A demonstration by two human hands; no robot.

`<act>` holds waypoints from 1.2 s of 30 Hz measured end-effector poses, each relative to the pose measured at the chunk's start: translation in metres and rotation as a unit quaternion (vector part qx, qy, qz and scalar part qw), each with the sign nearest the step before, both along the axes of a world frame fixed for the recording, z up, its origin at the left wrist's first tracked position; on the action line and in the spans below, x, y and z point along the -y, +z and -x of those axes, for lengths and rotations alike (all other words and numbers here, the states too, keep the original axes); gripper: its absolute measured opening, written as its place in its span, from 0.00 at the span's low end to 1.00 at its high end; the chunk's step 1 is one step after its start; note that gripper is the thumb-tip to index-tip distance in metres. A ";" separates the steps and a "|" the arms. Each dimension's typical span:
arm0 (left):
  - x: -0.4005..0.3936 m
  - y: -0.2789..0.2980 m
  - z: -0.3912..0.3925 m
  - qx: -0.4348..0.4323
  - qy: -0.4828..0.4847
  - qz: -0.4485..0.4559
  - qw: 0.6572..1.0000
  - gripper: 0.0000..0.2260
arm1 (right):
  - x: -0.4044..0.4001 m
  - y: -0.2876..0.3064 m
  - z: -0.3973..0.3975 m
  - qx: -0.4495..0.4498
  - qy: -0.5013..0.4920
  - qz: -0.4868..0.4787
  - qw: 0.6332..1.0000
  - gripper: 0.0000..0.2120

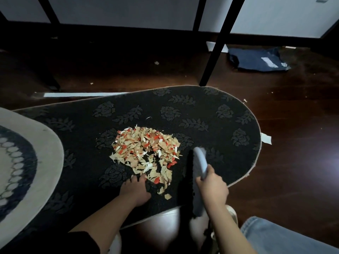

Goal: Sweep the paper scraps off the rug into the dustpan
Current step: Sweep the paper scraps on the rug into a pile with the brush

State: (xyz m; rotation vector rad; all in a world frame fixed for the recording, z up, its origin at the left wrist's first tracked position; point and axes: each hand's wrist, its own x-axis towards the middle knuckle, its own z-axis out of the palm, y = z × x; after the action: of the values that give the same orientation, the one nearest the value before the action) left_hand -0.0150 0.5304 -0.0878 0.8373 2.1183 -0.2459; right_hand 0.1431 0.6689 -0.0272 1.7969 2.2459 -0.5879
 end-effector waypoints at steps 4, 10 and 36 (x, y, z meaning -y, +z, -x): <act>0.000 0.001 0.000 -0.004 -0.001 0.001 1.000 0.35 | 0.007 0.001 0.010 -0.017 0.024 0.001 1.000 0.20; -0.003 0.005 -0.001 -0.013 -0.005 -0.003 1.000 0.35 | -0.004 0.013 -0.017 -0.054 -0.046 -0.062 0.996 0.24; -0.004 0.102 0.008 -0.050 0.042 -0.035 0.997 0.34 | -0.027 0.100 -0.002 0.009 0.269 -0.097 0.958 0.19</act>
State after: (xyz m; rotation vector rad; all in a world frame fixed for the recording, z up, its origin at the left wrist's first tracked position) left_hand -0.0228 0.5345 0.0143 0.7887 2.2606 -0.1742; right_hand 0.1447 0.6957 0.0730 1.1547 2.6947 -0.2481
